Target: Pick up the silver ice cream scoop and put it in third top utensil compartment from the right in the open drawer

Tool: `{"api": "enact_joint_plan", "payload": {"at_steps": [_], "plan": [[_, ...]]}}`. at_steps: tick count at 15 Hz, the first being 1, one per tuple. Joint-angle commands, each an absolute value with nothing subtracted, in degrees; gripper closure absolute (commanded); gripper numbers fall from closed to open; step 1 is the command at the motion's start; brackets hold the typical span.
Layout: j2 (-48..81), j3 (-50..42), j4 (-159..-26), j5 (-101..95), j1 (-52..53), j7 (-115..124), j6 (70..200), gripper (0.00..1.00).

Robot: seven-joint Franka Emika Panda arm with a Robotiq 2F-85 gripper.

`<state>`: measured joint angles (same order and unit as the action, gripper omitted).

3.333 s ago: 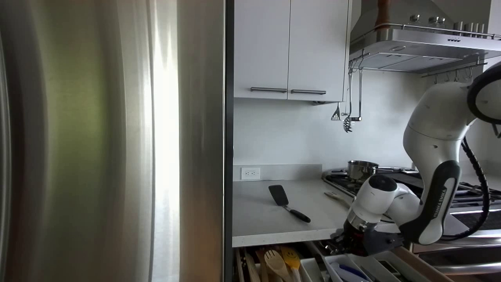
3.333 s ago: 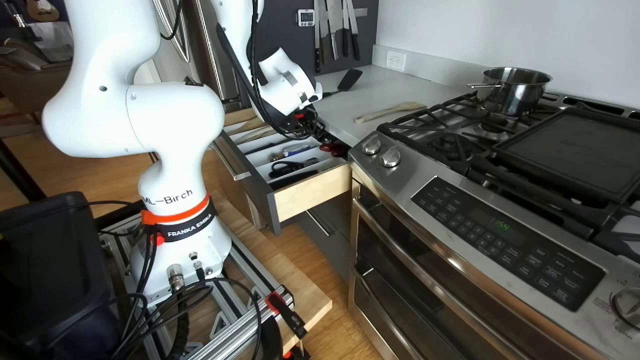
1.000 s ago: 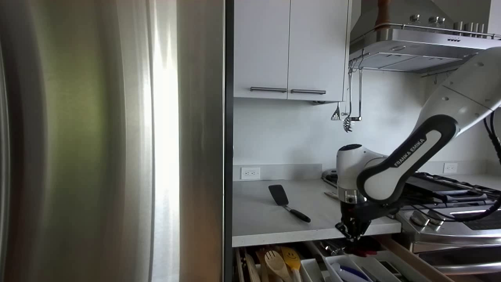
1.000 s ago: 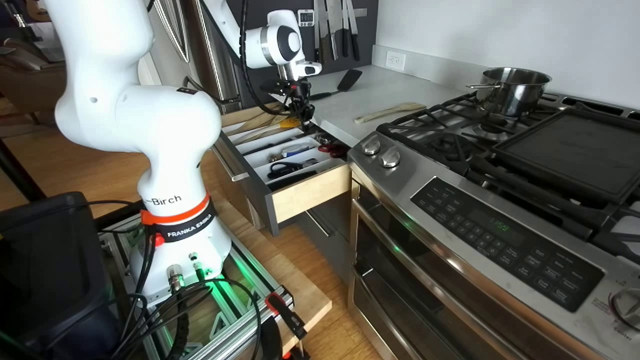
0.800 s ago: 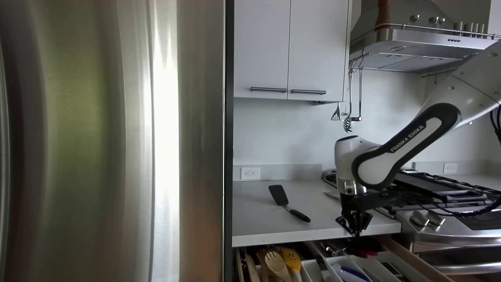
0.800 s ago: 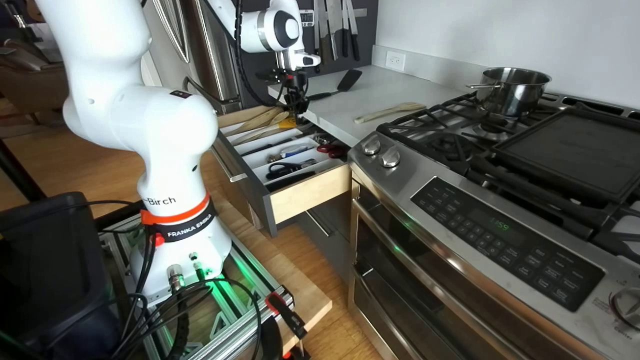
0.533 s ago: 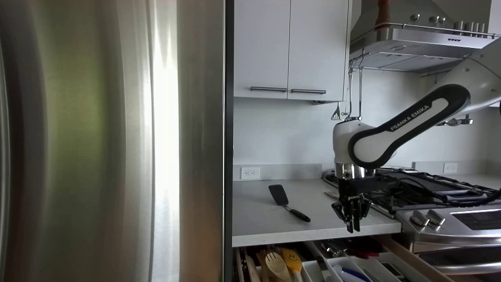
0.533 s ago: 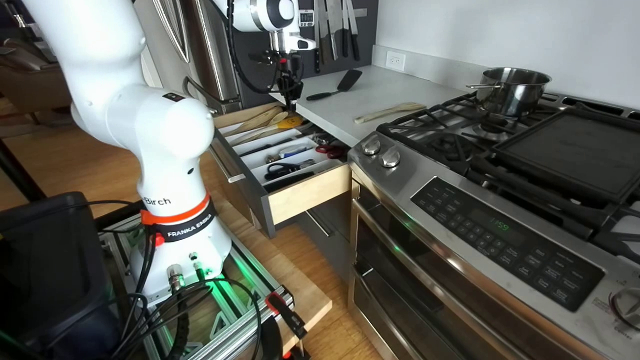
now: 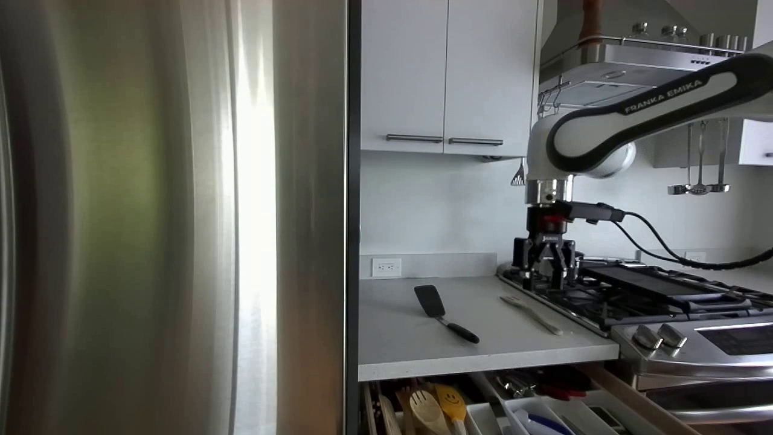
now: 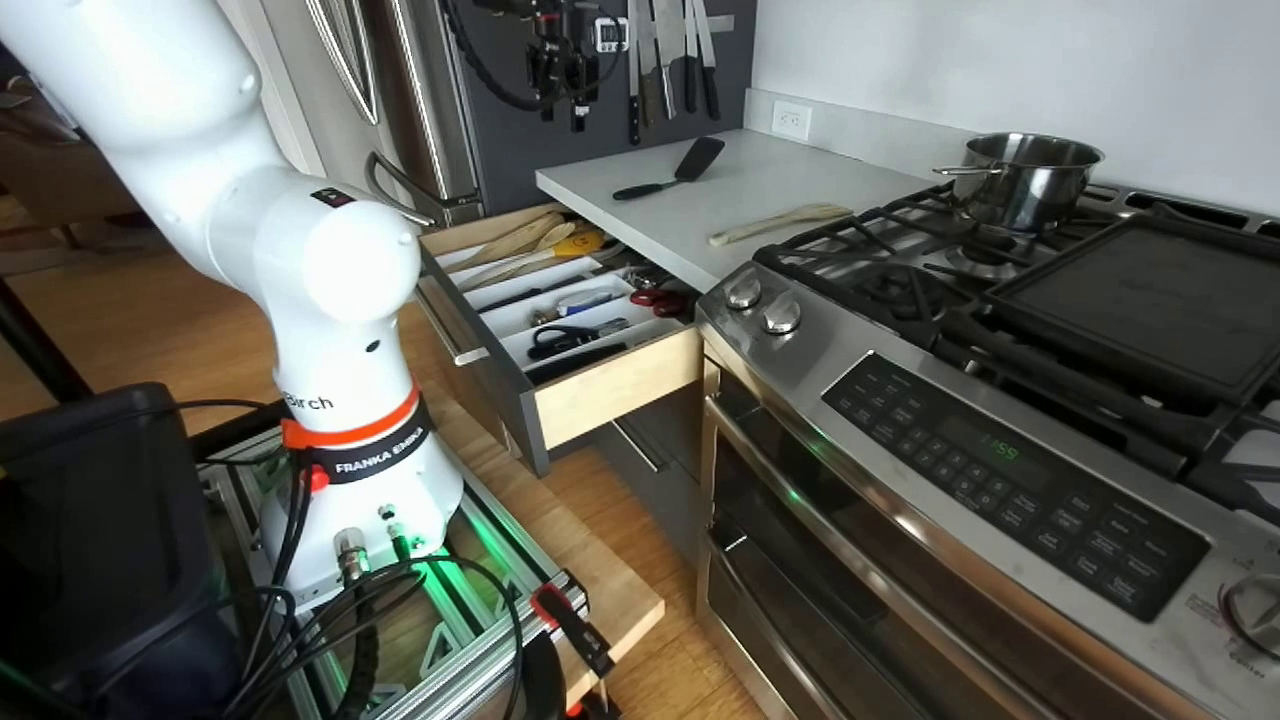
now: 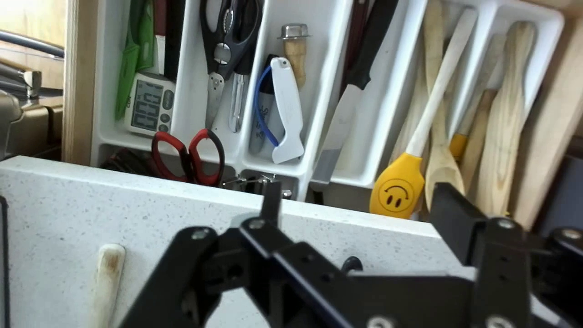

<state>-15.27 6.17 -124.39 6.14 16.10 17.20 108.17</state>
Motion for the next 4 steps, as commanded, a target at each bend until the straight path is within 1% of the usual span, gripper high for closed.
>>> {"api": "enact_joint_plan", "payload": {"at_steps": [1,2,3,4], "plan": [[-16.37,8.28,-123.39,7.82,13.15,14.63,106.49,0.1],[-17.16,8.18,-122.98,8.36,12.9,13.54,105.66,0.03],[-17.6,8.14,-122.93,8.57,12.84,13.03,105.43,0.0],[-17.66,8.15,-122.93,8.61,12.85,12.89,105.42,0.0]]}}
